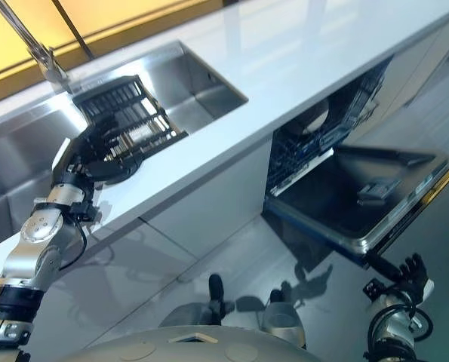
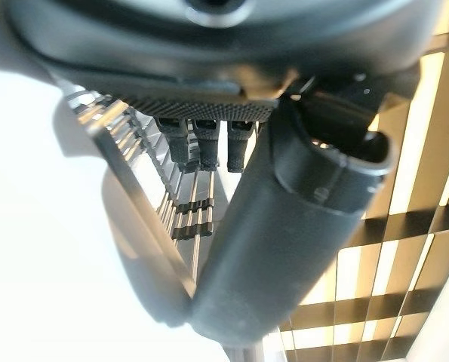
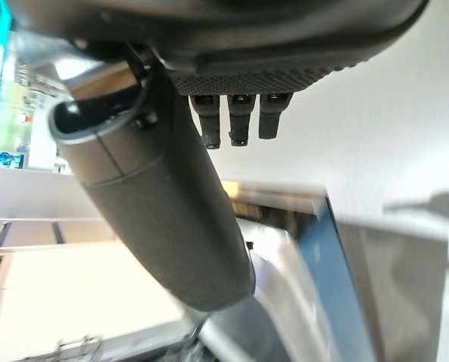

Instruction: Pick up plates and place into dishwasher.

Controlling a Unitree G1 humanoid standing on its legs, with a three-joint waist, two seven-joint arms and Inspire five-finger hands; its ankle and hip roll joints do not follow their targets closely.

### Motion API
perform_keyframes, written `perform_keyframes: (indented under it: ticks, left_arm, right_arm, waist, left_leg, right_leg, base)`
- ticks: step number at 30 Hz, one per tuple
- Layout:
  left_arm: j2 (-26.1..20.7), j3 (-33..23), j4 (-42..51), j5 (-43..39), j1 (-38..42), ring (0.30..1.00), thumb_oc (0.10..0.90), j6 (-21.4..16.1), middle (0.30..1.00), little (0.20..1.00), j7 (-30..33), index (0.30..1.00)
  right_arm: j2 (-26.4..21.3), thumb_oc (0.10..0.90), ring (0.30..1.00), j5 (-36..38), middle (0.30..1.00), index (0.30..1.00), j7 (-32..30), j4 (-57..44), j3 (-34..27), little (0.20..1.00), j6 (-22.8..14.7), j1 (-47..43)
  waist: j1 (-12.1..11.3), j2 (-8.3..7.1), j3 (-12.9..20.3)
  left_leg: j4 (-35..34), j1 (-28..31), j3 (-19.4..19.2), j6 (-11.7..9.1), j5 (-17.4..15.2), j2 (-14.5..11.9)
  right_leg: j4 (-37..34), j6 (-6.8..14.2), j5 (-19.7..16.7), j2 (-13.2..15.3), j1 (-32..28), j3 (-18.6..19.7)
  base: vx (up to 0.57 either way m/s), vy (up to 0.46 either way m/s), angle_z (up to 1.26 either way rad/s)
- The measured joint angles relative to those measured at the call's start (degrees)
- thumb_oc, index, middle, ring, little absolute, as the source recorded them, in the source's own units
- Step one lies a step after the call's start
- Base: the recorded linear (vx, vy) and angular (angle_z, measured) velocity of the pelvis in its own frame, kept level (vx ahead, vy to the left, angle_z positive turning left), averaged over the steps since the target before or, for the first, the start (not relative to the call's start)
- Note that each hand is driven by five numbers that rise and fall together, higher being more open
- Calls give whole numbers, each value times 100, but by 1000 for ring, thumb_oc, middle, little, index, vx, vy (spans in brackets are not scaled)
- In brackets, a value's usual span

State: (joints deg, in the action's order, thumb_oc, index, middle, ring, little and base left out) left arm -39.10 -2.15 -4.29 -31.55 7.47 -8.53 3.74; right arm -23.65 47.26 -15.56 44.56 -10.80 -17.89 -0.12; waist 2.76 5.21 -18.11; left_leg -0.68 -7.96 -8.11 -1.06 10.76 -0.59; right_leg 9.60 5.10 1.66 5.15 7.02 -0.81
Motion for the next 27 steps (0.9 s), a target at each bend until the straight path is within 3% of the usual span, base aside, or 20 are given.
perform_keyframes:
  ticks: [2, 4, 5, 6, 8, 9, 11, 20, 27]
  left_arm:
    - [-190, -27, -87, -7, 669, 900, 800, -525, 900, 900, 215, 900]
    - [-436, -99, -73, -44, 962, 900, 800, -734, 900, 900, 339, 900]
    - [-515, -167, -74, -50, 1040, 900, 800, -805, 900, 900, 390, 900]
    - [-530, -213, -61, -50, 1203, 900, 800, -811, 900, 900, 472, 900]
    - [-612, -262, 101, -47, 1452, 900, 800, -873, 900, 900, 582, 900]
    - [-730, -330, 261, -34, 1626, 900, 800, -970, 900, 900, 643, 900]
    - [-777, -442, 412, 12, 1757, 900, 800, -1061, 900, 900, 811, 900]
    - [-934, -633, 910, 240, 1842, 900, 800, -1160, 900, 900, 970, 900]
    - [-1105, -938, 906, 216, 1790, 900, 800, -1172, 900, 900, 992, 900]
  right_arm:
    - [57, 800, 900, 1072, 900, 900, 547, 64, -41, 900, -475, -518]
    - [132, 800, 900, 1869, 900, 900, 1011, 74, -199, 900, -779, -793]
    - [61, 800, 900, 2138, 900, 900, 1274, 73, -205, 900, -817, -898]
    - [-24, 800, 900, 2464, 900, 900, 1632, 79, -193, 900, -802, -961]
    - [7, 800, 900, 2945, 900, 900, 2104, 87, -152, 900, -744, -1017]
    - [13, 800, 900, 3169, 900, 900, 2429, 84, -119, 900, -684, -1044]
    - [-86, 800, 900, 3322, 900, 900, 2774, 70, -47, 900, -596, -1227]
    - [-204, 800, 900, 3598, 900, 900, 3472, -142, 339, 900, -376, -1150]
    - [-208, 800, 900, 3539, 900, 900, 3107, -1151, 528, 900, -520, -826]
  waist:
    - [-73, 99, -569]
    - [-83, -23, -867]
    - [-79, 7, -979]
    - [-60, 80, -1130]
    - [-76, 127, -1211]
    - [-90, 103, -1231]
    - [-113, 106, -1236]
    - [-285, 118, -1240]
    - [-339, 125, -1234]
  left_leg:
    - [278, -553, 13, -78, -89, -9]
    - [958, -932, 36, -51, -471, 113]
    - [1365, -983, 86, 188, -644, 186]
    - [1359, -1072, 85, 252, -681, 214]
    - [1307, -1407, 93, 253, -694, 202]
    - [1266, -1633, 67, 182, -709, 263]
    - [1736, -1884, 51, 252, -919, 288]
    - [1543, -2317, 304, 159, -858, 206]
    - [1342, -2504, 499, 85, -846, 164]
  right_leg:
    - [602, -73, 93, 55, 724, 19]
    - [929, -89, 110, 268, 1148, 39]
    - [1091, -69, 112, 344, 1319, 60]
    - [1215, -27, 128, 304, 1423, 111]
    - [1504, -150, 220, 176, 1795, 102]
    - [1467, -202, 187, 250, 2110, 153]
    - [1638, -202, 152, 265, 2499, 156]
    - [1494, -231, 124, 178, 2962, -18]
    - [1292, -231, 124, 100, 3150, -145]
  base:
    - [-225, 42, -1]
    - [-149, 45, -18]
    - [-143, 26, -34]
    - [-141, 11, -24]
    - [-107, 5, 5]
    - [-87, 3, 10]
    - [-60, 6, -3]
    - [-7, -16, -5]
    - [7, 25, -5]
